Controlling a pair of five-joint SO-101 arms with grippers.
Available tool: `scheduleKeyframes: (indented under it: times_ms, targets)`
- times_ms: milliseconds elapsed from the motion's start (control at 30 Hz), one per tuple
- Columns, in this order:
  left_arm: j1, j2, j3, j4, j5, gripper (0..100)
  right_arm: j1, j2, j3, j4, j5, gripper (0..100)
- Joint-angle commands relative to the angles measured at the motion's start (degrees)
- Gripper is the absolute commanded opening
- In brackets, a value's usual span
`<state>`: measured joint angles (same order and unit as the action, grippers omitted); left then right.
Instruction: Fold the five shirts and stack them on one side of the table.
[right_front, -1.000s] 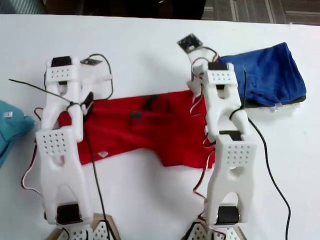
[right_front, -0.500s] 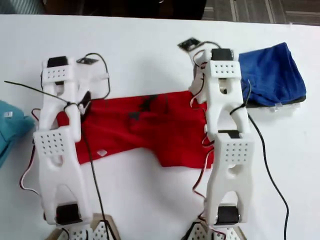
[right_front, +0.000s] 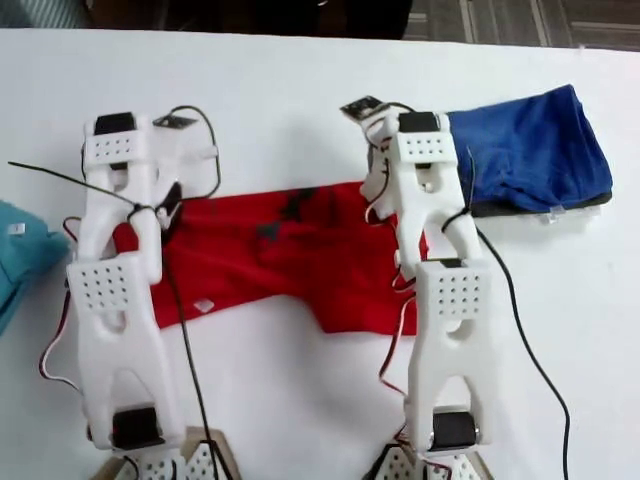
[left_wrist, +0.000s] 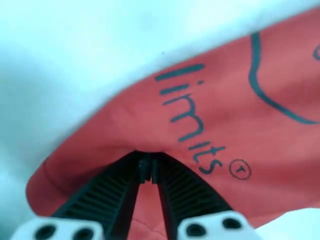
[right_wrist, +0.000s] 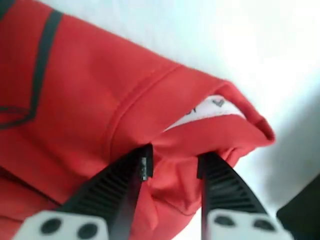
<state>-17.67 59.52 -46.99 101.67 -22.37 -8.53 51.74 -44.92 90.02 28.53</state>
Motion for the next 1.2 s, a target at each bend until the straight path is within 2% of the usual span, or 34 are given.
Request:
scheduleKeyframes:
  times_ms: [0, 100, 133, 433, 667, 767, 900, 1167]
  targets:
    - [-2.9, 1.0, -0.6, -0.2, 0.0, 3, -0.3, -0.9, -2.6, -2.9, -0.6, 13.2]
    - [-2.9, 1.0, -0.6, -0.2, 0.0, 3, -0.2, -1.0, -3.6, -4.6, -0.6, 2.0]
    - [-2.9, 1.0, -0.6, -0.2, 0.0, 3, -0.2, -1.0, -4.6, -4.6, -0.6, 1.3]
    - [-2.9, 1.1, -0.6, -0.2, 0.0, 3, -0.2, -0.7, -15.0, -4.4, -3.5, 1.9]
    - [-2.9, 1.1, -0.6, -0.2, 0.0, 3, 0.7, 1.1, -15.8, -4.5, -3.5, 2.5]
    - [-2.9, 1.1, -0.6, -0.2, 0.0, 3, 1.0, 1.6, -15.8, -0.8, -3.8, 5.7]
    - [-2.9, 1.1, -0.6, -0.3, 0.0, 3, -0.9, 1.6, -15.9, 3.8, -3.8, 14.1]
    - [-2.9, 1.1, -0.6, -0.3, -0.1, 3, -4.2, 2.2, -15.9, 1.8, -3.9, 12.0]
